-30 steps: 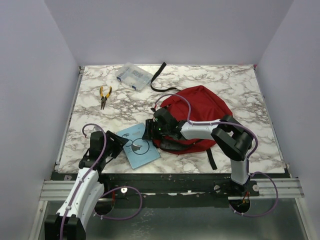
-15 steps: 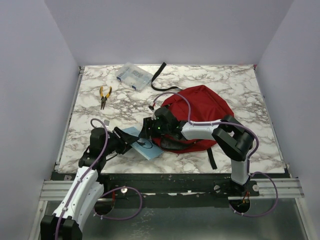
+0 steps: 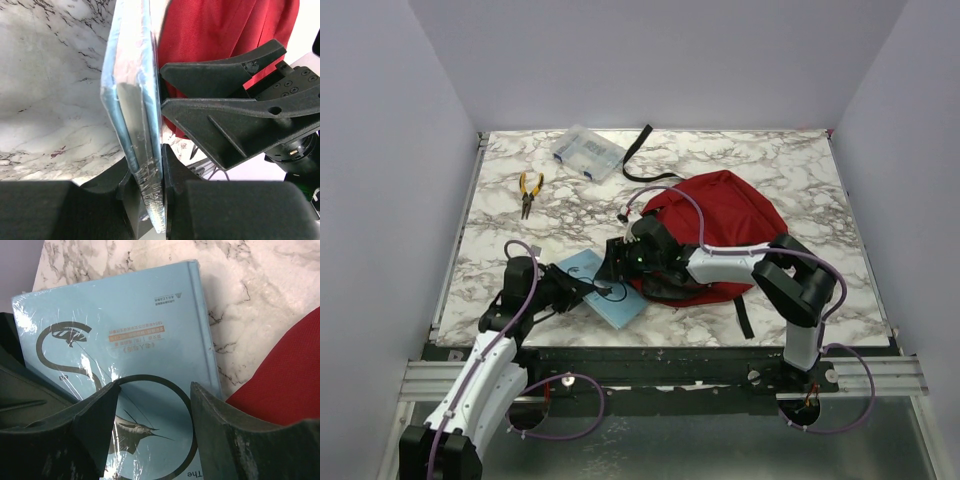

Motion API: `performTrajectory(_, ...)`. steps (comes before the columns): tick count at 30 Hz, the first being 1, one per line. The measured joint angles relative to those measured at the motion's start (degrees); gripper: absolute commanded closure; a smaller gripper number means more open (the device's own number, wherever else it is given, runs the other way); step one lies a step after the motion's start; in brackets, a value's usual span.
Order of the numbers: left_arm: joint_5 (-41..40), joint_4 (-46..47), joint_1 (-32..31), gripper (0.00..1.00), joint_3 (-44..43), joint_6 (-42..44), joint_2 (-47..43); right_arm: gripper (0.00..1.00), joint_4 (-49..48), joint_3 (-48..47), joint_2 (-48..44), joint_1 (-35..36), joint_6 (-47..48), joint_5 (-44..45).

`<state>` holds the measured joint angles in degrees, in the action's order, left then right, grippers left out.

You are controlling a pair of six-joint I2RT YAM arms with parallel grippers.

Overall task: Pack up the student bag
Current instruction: Pick up the book from the center of the board.

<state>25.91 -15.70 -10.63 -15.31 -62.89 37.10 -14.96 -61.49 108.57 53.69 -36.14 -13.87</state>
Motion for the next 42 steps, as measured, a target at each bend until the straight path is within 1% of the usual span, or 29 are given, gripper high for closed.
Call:
performTrajectory(2, -0.6, -1.0, -0.1, 1.0, 0.0, 0.5, -1.6, 0.35, 0.1, 0.5, -0.6, 0.1, 0.0, -0.4)
performTrajectory(6, -2.1, -3.2, -0.3, 1.0, -0.8, 3.1, -5.0, 0.29, 2.3, 0.6, -2.9, 0.7, 0.7, -0.8)
performTrajectory(10, -4.2, -7.9, -0.4, 1.0, -5.5, 8.7, -8.0, 0.24, 6.1, 0.6, -7.2, 1.6, 2.0, -0.9)
performTrajectory(17, -4.4, -11.4, -0.4, 1.0, -16.5, 20.1, -11.7, 0.06, 15.0, 0.5, -18.3, 2.0, 5.4, 0.1)
performTrajectory(20, -0.8, -11.5, -0.3, 1.0, -21.3, 25.8, -11.3, 0.0, 18.6, 0.2, -22.9, 2.0, 7.3, 1.3)
performTrajectory(21, 1.2, -11.3, -0.4, 1.0, -22.9, 27.5, -10.7, 0.0, 19.8, 0.2, -24.7, 2.0, 8.0, 1.6)
performTrajectory(24, 9.9, -10.6, -0.3, 1.0, -26.3, 31.9, -7.3, 0.0, 22.8, 0.3, -30.8, 0.3, 10.4, 1.6)
performTrajectory(26, 15.8, -10.2, -0.4, 1.0, -27.5, 34.3, -4.6, 0.0, 24.0, 0.5, -34.1, -2.2, 11.3, 0.3)
performTrajectory(30, 26.4, -9.5, -0.4, 1.0, -27.5, 37.0, -0.9, 0.0, 25.4, 3.1, -41.0, -11.6, 12.7, -6.2)
performTrajectory(32, 31.7, -8.8, -0.4, 1.0, -27.5, 37.6, 1.1, 0.0, 27.0, 3.6, -42.3, -15.1, 13.2, -10.3)
performTrajectory(34, 36.3, -7.5, -0.4, 1.0, -27.5, 37.7, 2.5, 0.02, 27.4, 4.1, -42.5, -16.4, 13.3, -16.1)
performTrajectory(36, 40.5, -5.3, -0.4, 1.0, -27.4, 37.5, 3.5, 0.09, 25.4, 6.3, -42.5, -16.6, 12.2, -24.0)
performTrajectory(37, 42.1, -4.3, -0.4, 1.0, -27.3, 37.3, 3.8, 0.11, 23.6, 7.8, -42.4, -16.6, 11.0, -28.4)
performTrajectory(39, 45.0, -2.0, -0.5, 1.0, -27.3, 36.4, 4.7, 0.13, 19.5, 10.6, -41.6, -16.6, 7.5, -36.6)
performTrajectory(42, 47.6, 2.0, -1.3, 1.0, -26.3, 34.7, 6.3, 0.18, 11.2, 15.0, -41.0, -16.5, 1.1, -44.1)
